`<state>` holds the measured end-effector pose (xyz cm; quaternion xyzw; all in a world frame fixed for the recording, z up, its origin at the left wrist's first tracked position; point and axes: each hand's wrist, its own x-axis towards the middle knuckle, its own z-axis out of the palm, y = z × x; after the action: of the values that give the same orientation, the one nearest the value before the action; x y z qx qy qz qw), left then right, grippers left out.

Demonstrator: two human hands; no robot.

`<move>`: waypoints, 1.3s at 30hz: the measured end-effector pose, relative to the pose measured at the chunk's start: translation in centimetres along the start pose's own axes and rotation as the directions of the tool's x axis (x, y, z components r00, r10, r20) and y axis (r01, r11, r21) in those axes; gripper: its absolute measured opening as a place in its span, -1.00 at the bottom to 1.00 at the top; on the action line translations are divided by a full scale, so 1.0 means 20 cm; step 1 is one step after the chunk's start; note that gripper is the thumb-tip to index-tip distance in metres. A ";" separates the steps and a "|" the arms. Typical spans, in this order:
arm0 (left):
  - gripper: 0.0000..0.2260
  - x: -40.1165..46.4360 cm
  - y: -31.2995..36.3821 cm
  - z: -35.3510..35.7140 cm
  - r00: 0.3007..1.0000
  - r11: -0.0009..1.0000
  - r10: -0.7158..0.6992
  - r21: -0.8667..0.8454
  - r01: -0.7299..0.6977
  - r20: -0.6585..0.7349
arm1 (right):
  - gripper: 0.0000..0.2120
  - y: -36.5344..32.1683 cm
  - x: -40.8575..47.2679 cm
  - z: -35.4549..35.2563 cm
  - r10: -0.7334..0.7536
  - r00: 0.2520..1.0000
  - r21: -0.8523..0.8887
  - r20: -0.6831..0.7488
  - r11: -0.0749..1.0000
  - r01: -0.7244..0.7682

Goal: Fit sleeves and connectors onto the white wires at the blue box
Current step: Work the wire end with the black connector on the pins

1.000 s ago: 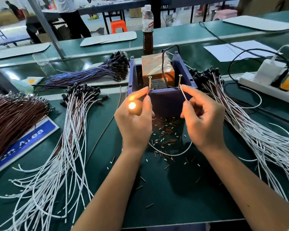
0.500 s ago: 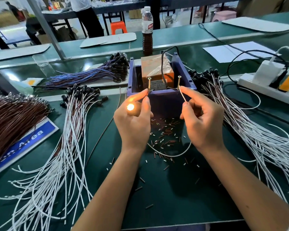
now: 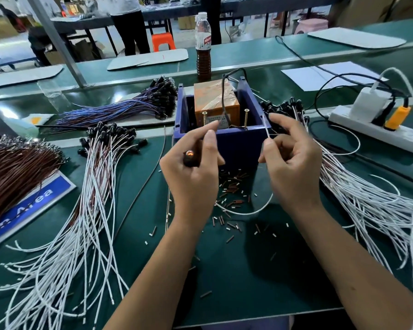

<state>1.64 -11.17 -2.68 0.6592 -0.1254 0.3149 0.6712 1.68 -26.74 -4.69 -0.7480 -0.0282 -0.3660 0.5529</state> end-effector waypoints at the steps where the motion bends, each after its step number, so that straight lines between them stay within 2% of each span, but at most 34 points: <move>1: -0.82 0.00 0.03 0.03 1.000 1.000 0.014 -0.013 -0.013 0.027 | -0.66 0.00 0.02 -0.03 0.017 1.000 -0.001 -0.008 1.000 -0.017; 4: -0.77 0.03 0.13 0.17 0.993 0.995 0.049 -0.090 -0.039 0.106 | -0.69 -0.01 0.11 -0.18 0.091 0.996 -0.024 -0.026 0.995 -0.092; 8: -0.70 0.12 0.23 0.43 0.982 0.984 -0.095 -0.136 0.117 0.162 | -0.65 0.00 0.25 -0.50 0.197 0.980 -0.337 -0.025 0.921 -0.194; 10: -0.65 0.17 0.27 0.54 0.958 0.959 -0.215 -0.145 0.244 0.191 | -0.51 -0.01 0.31 -0.67 0.221 0.960 -0.512 -0.173 0.813 -0.280; 12: -0.60 0.21 0.30 0.65 0.908 0.915 -0.321 -0.158 0.370 0.271 | -0.44 -0.05 0.36 -0.79 0.131 0.933 -0.595 -0.336 0.738 -0.318; 13: -0.58 0.23 0.32 0.69 0.878 0.890 -0.363 -0.164 0.426 0.311 | -0.45 -0.08 0.36 -0.81 0.048 0.935 -0.625 -0.352 0.732 -0.273; 14: -0.57 0.24 0.33 0.73 0.847 0.859 -0.405 -0.174 0.482 0.345 | -0.48 -0.12 0.37 -0.82 -0.035 0.949 -0.655 -0.313 0.732 -0.189; 16: -0.54 0.26 0.35 0.80 0.770 0.769 -0.495 -0.209 0.604 0.403 | -0.55 -0.19 0.36 -0.77 -0.068 0.995 -0.687 -0.071 0.727 0.000; 17: -0.53 0.26 0.37 0.83 0.726 0.711 -0.535 -0.235 0.663 0.432 | -0.52 -0.23 0.35 -0.74 0.011 0.996 -0.681 0.085 0.731 0.050; 18: -0.52 0.27 0.38 0.85 0.687 0.652 -0.566 -0.263 0.711 0.455 | -0.50 -0.27 0.33 -0.70 0.128 0.967 -0.668 0.221 0.743 0.054; 20: -0.51 0.29 0.38 0.89 0.640 0.556 -0.601 -0.325 0.765 0.479 | -0.60 -0.28 0.31 -0.67 0.315 0.870 -0.642 0.379 0.767 0.002; 21: -0.51 0.31 0.38 0.90 0.629 0.515 -0.615 -0.362 0.777 0.476 | -0.67 -0.27 0.31 -0.68 0.338 0.849 -0.624 0.406 0.782 -0.013; 23: -0.52 0.37 0.37 0.92 0.610 0.440 -0.644 -0.429 0.789 0.462 | -0.73 -0.26 0.31 -0.72 0.325 0.853 -0.568 0.408 0.822 -0.042; 25: -0.52 0.44 0.36 0.94 0.580 0.355 -0.664 -0.484 0.800 0.473 | -0.70 -0.26 0.30 -0.77 0.270 0.884 -0.481 0.382 0.875 -0.060; 27: -0.49 0.49 0.35 0.95 0.552 0.307 -0.675 -0.494 0.814 0.489 | -0.59 -0.28 0.31 -0.83 0.195 0.924 -0.523 0.329 0.853 0.006; 28: -0.46 0.50 0.34 0.96 0.550 0.328 -0.679 -0.468 0.820 0.487 | -0.51 -0.30 0.33 -0.87 0.168 0.944 -0.568 0.285 0.823 0.025; 29: -0.42 0.53 0.32 0.96 0.563 0.391 -0.681 -0.416 0.821 0.469 | -0.45 -0.34 0.35 -0.90 0.157 0.957 -0.604 0.243 0.797 0.023; 31: -0.35 0.57 0.29 0.96 0.622 0.595 -0.673 -0.208 0.776 0.400 | -0.40 -0.41 0.38 -0.95 0.156 0.967 -0.647 0.200 0.763 0.010; 33: -0.32 0.59 0.26 0.97 0.671 0.728 -0.651 0.042 0.685 0.355 | -0.46 -0.43 0.38 -0.96 0.135 0.966 -0.682 0.218 0.730 0.052; 35: -0.32 0.59 0.23 0.99 0.650 0.738 -0.671 0.233 0.634 0.357 | -0.61 -0.41 0.35 -0.91 0.156 0.946 -0.752 0.284 0.648 0.119; 36: -0.33 0.58 0.21 0.99 0.618 0.717 -0.695 0.298 0.630 0.367 | -0.62 -0.38 0.33 -0.87 0.217 0.925 -0.796 0.313 0.591 0.131; 37: -0.36 0.56 0.18 0.99 0.574 0.685 -0.726 0.327 0.651 0.378 | -0.61 -0.34 0.32 -0.83 0.309 0.892 -0.834 0.331 0.537 0.123; 39: -0.50 0.50 0.10 0.99 0.426 0.561 -0.806 0.301 0.771 0.410 | -0.63 -0.27 0.29 -0.76 0.491 0.812 -0.887 0.317 0.456 0.070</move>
<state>13.03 -27.73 6.73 0.7196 0.0374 -0.2162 0.6588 -4.25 -39.67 4.81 -0.9880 0.1060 -0.0297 0.1083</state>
